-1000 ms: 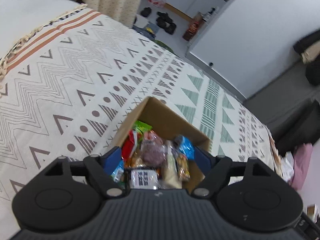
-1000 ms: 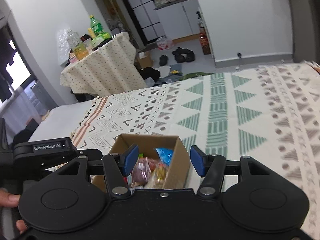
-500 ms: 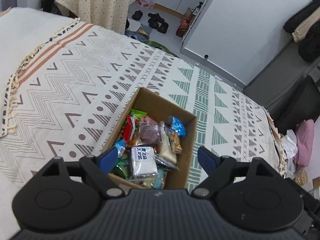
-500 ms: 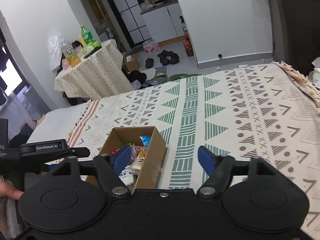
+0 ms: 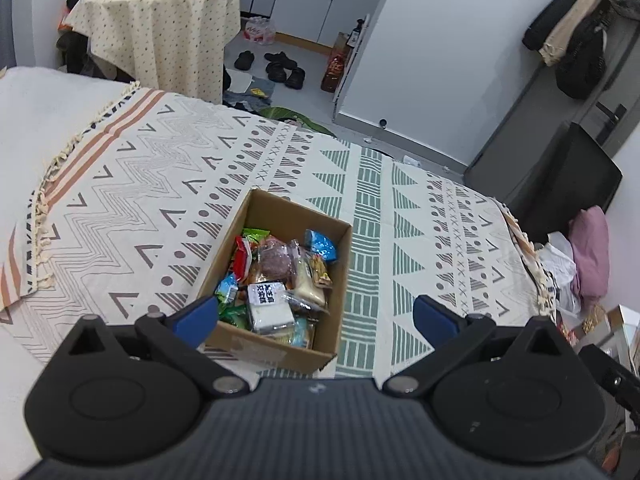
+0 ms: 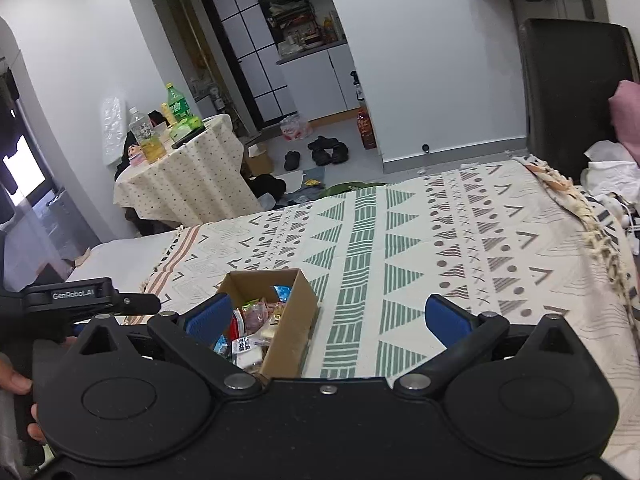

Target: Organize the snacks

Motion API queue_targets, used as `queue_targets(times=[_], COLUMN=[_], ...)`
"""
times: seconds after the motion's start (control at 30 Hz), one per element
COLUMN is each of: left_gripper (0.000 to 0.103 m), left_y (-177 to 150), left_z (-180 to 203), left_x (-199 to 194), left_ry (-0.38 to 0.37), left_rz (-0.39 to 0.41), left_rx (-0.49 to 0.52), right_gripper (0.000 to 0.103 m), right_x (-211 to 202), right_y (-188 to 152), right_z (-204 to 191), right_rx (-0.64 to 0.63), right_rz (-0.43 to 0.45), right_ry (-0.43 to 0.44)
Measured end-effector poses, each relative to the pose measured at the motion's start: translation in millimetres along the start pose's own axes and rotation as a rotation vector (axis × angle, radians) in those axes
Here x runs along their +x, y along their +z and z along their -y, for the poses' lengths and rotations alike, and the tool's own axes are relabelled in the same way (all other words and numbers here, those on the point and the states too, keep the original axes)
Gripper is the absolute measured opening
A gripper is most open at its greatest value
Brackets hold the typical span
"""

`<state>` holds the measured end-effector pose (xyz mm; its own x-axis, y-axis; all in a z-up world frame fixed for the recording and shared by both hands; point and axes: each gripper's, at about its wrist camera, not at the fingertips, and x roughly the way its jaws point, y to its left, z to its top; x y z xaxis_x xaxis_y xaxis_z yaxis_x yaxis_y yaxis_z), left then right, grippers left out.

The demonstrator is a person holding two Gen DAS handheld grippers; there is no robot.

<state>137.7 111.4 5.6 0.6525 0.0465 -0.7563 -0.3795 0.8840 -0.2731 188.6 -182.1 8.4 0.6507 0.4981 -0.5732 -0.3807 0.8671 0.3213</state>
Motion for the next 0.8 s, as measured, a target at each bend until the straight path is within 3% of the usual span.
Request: queue_targets(times=[0.47, 0.6, 0.8], left_gripper=[0.103, 0.103, 0.103], left_y=[-25, -31, -44], left_z=[6, 4, 6], left_x=[-52, -74, -108], left_ry=[-0.045, -0.087, -0.065], left_rz=[0.033, 0.064, 0.13], left_rx=[0.08, 0.094, 0.159], right_gripper=[0.103, 0.103, 0.103], right_x=[-49, -63, -85], right_y=[-20, -23, -33], right_z=[-3, -12, -28], right_rx=[0.005, 0.001, -0.04], right_rz=[0.029, 0.03, 0.071], right_ry=[-0.073, -0.078, -0.116])
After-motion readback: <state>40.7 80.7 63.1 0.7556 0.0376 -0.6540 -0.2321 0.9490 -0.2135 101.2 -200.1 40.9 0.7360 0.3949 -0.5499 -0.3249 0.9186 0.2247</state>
